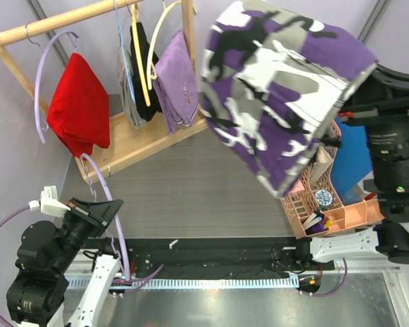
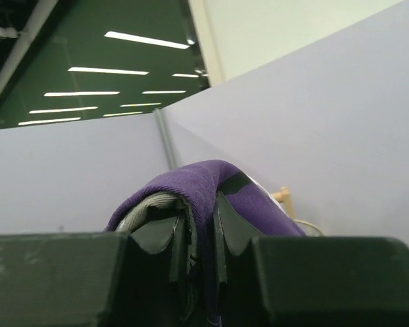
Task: Remove the trousers from the hanger
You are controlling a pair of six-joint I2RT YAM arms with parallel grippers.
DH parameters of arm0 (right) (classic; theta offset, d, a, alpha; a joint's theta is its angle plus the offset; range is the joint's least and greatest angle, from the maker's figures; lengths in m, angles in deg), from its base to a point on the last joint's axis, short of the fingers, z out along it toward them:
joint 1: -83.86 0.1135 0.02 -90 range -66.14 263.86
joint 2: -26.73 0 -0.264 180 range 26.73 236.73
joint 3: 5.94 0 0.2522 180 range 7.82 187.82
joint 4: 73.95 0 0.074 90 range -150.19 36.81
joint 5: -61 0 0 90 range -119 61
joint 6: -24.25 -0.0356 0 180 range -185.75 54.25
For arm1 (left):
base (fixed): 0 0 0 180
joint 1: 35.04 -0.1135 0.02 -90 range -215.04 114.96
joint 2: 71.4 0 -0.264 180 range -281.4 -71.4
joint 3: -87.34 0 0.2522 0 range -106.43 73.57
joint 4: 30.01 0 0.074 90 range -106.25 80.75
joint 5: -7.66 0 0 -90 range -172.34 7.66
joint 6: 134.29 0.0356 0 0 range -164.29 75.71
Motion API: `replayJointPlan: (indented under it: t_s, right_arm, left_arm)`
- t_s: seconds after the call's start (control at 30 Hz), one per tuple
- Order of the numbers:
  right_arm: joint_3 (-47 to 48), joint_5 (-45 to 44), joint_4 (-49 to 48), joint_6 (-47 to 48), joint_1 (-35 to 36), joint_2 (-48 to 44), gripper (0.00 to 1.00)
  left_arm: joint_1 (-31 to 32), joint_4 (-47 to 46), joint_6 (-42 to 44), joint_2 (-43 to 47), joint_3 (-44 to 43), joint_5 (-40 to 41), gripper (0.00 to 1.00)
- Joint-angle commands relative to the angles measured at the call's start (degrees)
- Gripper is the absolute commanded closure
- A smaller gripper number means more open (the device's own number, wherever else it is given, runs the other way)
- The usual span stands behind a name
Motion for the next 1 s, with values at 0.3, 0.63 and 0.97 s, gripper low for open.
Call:
replayJointPlan:
  t_s: [0.3, 0.63, 0.97]
  right_arm:
    - [-31.8, -20.0, -8.0, 13.4, -0.2, -15.8, 0.99]
    - [-41.8, -25.1, 2.7, -4.8, -0.2, -13.0, 0.99]
    - [-36.8, -45.0, 6.9, -29.8, -0.7, 5.0, 0.99]
  left_arm:
    - [0.1, -1.2, 2.1, -2.9, -3.6, 0.2, 1.0]
    - [0.1, 0.0, 2.5, -2.4, -3.7, 0.5, 1.0]
    - [0.0, 0.8, 2.3, -1.2, -3.5, 0.4, 1.0]
